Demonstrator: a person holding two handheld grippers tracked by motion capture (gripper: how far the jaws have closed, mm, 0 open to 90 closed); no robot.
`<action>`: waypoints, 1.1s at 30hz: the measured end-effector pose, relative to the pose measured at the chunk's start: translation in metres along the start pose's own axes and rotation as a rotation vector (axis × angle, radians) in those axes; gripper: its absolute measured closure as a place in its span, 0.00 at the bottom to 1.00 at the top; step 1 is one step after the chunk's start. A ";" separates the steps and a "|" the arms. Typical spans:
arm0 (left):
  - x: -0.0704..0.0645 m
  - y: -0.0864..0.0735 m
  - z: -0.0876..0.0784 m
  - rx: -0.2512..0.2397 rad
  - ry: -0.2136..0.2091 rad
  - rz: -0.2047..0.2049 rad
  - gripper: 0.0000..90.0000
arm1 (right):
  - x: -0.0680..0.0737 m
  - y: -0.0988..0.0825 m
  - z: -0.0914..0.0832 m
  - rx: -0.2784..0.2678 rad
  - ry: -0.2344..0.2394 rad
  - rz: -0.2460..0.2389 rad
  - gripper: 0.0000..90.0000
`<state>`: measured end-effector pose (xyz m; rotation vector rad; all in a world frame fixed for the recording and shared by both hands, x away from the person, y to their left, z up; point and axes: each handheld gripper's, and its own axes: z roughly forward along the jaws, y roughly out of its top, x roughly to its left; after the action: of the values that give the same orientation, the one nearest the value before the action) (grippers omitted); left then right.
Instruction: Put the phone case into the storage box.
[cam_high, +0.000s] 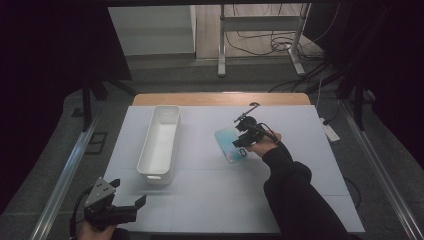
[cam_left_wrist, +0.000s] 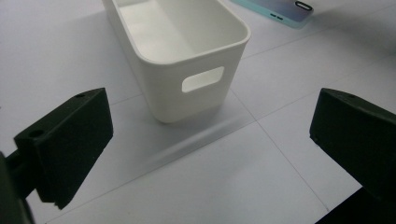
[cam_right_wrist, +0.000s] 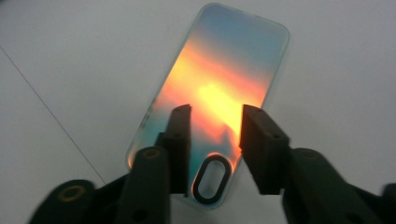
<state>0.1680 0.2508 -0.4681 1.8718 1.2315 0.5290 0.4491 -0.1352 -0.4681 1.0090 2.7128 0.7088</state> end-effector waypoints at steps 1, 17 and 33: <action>0.000 0.000 0.000 0.000 0.000 0.000 0.00 | 0.000 0.001 0.001 -0.003 0.007 -0.003 0.80; 0.001 0.000 0.000 0.003 -0.005 -0.003 0.00 | 0.009 0.027 0.024 0.022 0.059 -0.022 0.99; 0.001 0.000 0.001 0.005 -0.006 -0.003 0.01 | 0.016 0.049 0.047 -0.001 0.052 -0.035 0.99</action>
<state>0.1687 0.2513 -0.4684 1.8738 1.2327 0.5190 0.4797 -0.0752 -0.4856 0.9527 2.7663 0.7405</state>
